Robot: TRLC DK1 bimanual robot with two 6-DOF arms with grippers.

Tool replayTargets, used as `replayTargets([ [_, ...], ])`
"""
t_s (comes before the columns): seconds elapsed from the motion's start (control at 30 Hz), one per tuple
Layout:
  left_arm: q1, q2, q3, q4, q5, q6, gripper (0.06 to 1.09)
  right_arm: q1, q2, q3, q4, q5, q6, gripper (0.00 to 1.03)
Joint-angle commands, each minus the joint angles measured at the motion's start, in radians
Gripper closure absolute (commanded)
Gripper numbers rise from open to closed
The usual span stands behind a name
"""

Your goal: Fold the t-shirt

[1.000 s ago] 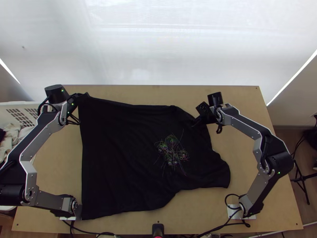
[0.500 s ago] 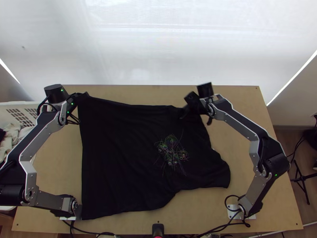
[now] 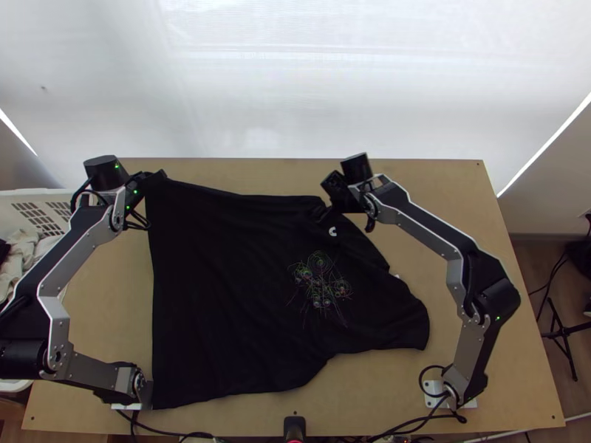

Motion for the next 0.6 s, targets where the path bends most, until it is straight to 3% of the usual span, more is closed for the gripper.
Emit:
replayTargets([
  [0.0, 0.008, 0.006, 0.001, 0.003, -0.001, 0.0, 1.05, -0.09, -0.014, -0.048, -0.005, 0.028, 0.013, 0.07],
  [0.17, 0.006, 0.011, 0.001, 0.004, -0.001, 0.0, 1.05, -0.171, 0.023, -0.065, -0.008, 0.023, -0.002, 0.18],
  [0.27, 0.003, 0.014, 0.001, 0.001, -0.001, 0.0, 1.05, -0.183, 0.05, -0.046, -0.025, -0.032, -0.012, 0.34],
  [0.37, -0.002, 0.017, 0.001, -0.002, -0.001, 0.0, 1.05, -0.225, 0.135, 0.085, -0.181, -0.225, 0.041, 0.35],
  [0.47, -0.003, 0.017, 0.004, -0.002, -0.001, 0.001, 1.05, -0.295, 0.242, 0.26, -0.347, -0.515, 0.119, 0.35],
  [0.57, -0.002, 0.014, 0.009, -0.008, -0.001, 0.001, 1.05, -0.324, 0.319, 0.385, -0.494, -0.662, 0.1, 0.35],
])
